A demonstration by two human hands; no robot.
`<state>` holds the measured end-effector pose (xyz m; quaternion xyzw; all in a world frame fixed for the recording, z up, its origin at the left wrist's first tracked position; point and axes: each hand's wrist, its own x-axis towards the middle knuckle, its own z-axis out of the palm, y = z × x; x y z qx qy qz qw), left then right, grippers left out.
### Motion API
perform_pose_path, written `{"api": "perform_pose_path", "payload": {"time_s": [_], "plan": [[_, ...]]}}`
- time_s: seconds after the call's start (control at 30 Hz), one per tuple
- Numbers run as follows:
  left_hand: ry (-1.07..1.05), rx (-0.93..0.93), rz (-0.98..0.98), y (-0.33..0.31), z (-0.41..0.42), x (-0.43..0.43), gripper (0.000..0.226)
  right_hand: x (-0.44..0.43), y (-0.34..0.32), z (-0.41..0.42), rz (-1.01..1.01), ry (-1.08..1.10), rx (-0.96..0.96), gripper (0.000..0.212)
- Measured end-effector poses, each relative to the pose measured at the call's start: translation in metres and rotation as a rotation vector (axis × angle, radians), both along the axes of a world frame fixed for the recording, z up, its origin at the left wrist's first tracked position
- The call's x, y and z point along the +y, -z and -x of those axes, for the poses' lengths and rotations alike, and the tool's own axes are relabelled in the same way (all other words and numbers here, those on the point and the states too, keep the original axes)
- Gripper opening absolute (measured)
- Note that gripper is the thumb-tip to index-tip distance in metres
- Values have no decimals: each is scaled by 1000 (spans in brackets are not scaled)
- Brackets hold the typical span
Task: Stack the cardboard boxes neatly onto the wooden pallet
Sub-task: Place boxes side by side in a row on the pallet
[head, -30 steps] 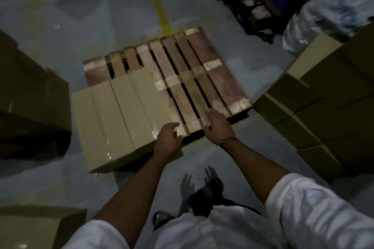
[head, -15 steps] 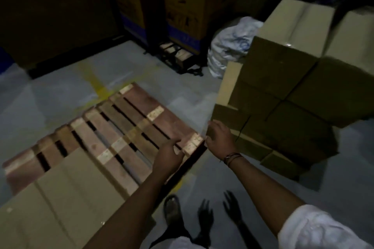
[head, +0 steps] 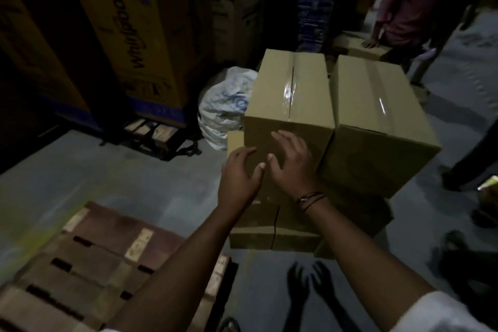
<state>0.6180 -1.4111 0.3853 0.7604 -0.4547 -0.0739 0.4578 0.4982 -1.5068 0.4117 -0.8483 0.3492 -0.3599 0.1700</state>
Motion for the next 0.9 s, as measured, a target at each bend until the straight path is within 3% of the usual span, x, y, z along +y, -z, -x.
{"api": "perform_pose_path", "payload": {"time_s": [0.1,0.4,0.67,0.9], "plan": [[-39,-93,51,-22,-12,-40,43,-39,-23,-6,104,96,-35,45],[-90,-249,-177,-51,-53,-170,54,-180,-39,-15,-169,286,185,58],[-134,-215,-463,-52,-79,-259,71,-258,-21,-32,-357,235,343,71],[-195,-165,-488,-44,-89,-280,92,-294,-20,-53,-359,222,414,76]]}}
